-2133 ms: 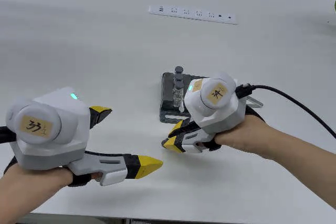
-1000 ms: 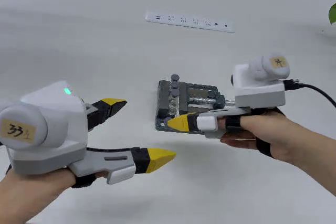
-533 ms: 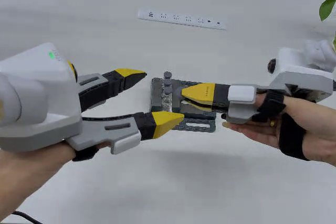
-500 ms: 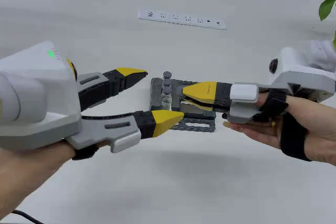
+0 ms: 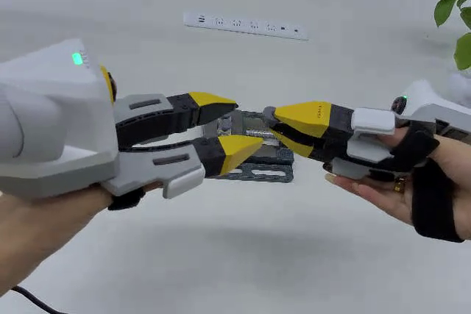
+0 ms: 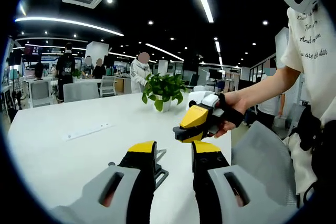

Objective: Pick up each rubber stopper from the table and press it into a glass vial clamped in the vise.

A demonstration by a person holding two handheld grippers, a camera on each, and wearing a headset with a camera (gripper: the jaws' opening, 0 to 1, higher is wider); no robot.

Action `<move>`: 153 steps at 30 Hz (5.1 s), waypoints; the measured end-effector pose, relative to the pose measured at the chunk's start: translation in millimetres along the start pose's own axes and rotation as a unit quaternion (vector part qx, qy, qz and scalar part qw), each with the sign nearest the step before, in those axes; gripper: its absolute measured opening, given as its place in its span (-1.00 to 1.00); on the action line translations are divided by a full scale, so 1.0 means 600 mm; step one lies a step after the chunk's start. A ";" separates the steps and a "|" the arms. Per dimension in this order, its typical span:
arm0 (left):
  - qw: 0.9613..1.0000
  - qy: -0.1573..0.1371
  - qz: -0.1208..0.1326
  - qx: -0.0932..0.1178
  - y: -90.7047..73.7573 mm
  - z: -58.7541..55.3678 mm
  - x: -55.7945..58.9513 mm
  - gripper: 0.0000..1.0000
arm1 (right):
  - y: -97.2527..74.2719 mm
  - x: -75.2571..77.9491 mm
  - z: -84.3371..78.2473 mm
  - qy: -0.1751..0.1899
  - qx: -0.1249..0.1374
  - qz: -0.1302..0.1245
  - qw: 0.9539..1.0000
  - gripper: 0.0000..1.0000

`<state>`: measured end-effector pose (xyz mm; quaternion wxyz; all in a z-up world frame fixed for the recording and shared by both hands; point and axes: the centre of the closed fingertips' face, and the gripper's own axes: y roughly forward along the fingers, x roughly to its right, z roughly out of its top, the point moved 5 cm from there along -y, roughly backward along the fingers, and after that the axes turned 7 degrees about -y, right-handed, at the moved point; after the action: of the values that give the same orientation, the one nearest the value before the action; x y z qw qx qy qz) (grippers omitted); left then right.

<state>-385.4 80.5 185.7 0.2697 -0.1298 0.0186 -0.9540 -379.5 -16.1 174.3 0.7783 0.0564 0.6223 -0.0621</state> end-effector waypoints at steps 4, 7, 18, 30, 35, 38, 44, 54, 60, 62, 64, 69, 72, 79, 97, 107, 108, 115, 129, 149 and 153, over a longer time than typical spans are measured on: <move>1.000 -0.004 -0.024 -0.006 0.005 -0.005 0.009 -0.66 | -0.001 -0.004 -0.006 0.008 -0.002 0.009 1.000 -0.90; 0.999 -0.002 -0.037 -0.010 0.007 -0.008 0.016 -0.75 | -0.005 0.003 -0.001 0.011 -0.006 0.008 1.000 -0.90; 0.998 -0.016 -0.057 -0.006 0.006 -0.007 0.022 -0.88 | -0.004 0.001 -0.017 0.014 -0.011 0.007 1.000 -0.90; 0.998 -0.022 -0.061 -0.006 0.001 -0.009 0.019 -0.92 | -0.002 -0.002 -0.025 0.038 -0.018 0.016 0.999 -0.90; 0.998 -0.022 -0.065 -0.008 -0.001 -0.010 0.024 -0.92 | -0.004 -0.002 -0.025 0.045 -0.023 0.019 0.999 -0.90; 0.998 -0.022 -0.065 -0.008 -0.001 -0.010 0.025 -0.93 | -0.003 -0.003 -0.027 0.033 -0.024 0.018 0.999 -0.90; 0.998 -0.020 -0.064 -0.010 -0.001 -0.010 0.027 -0.93 | -0.003 -0.003 -0.025 0.006 -0.025 0.017 1.000 -0.88; 0.998 -0.022 -0.057 -0.016 -0.001 -0.017 0.019 -0.93 | -0.004 0.002 -0.010 -0.081 -0.015 -0.014 0.996 -0.54; 0.998 -0.026 -0.056 -0.025 -0.001 -0.025 0.014 -0.93 | -0.012 -0.005 0.017 -0.203 -0.033 -0.040 0.978 -0.47; 0.998 -0.027 -0.055 -0.028 -0.002 -0.029 0.011 -0.93 | -0.012 -0.009 0.018 -0.261 -0.064 -0.059 0.961 -0.48; 0.998 -0.028 -0.055 -0.031 -0.003 -0.033 0.008 -0.93 | -0.012 -0.011 0.017 -0.297 -0.097 -0.073 0.947 -0.48; 0.997 -0.029 -0.055 -0.041 -0.002 -0.040 0.010 -0.93 | -0.009 -0.020 0.026 -0.396 -0.172 -0.096 0.897 -0.49; 0.997 -0.029 -0.055 -0.046 -0.003 -0.043 0.008 -0.93 | -0.006 -0.022 0.033 -0.447 -0.216 -0.108 0.861 -0.51; 0.997 -0.030 -0.056 -0.054 -0.003 -0.047 0.010 -0.93 | 0.005 -0.024 0.023 -0.547 -0.324 -0.131 0.761 -0.53; 0.995 -0.024 -0.063 -0.072 -0.007 -0.059 0.019 -0.93 | 0.036 -0.019 -0.015 -0.629 -0.482 -0.109 0.600 -0.68; 0.994 -0.018 -0.068 -0.086 -0.006 -0.066 0.024 -0.93 | 0.044 -0.011 -0.023 -0.650 -0.531 -0.102 0.533 -0.72; 0.994 -0.018 -0.068 -0.086 -0.006 -0.066 0.025 -0.93 | 0.045 -0.009 -0.024 -0.650 -0.534 -0.101 0.531 -0.73; 0.993 -0.019 -0.068 -0.090 -0.007 -0.069 0.024 -0.93 | 0.049 0.000 -0.028 -0.651 -0.540 -0.096 0.525 -0.76; 0.992 -0.025 -0.073 -0.102 -0.007 -0.077 0.025 -0.93 | 0.049 0.003 -0.033 -0.649 -0.549 -0.095 0.518 -0.84; 0.988 -0.020 -0.087 -0.124 0.002 -0.084 0.026 -0.94 | 0.047 0.009 -0.031 -0.614 -0.581 -0.108 0.523 -0.85; 0.989 -0.028 -0.084 -0.121 0.003 -0.084 0.023 -0.94 | 0.047 0.010 -0.031 -0.610 -0.578 -0.107 0.531 -0.86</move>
<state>-409.0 69.8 140.0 0.1710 -0.1887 0.1151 -0.9601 -391.5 14.7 164.8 0.8187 -0.5249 -0.1021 0.2090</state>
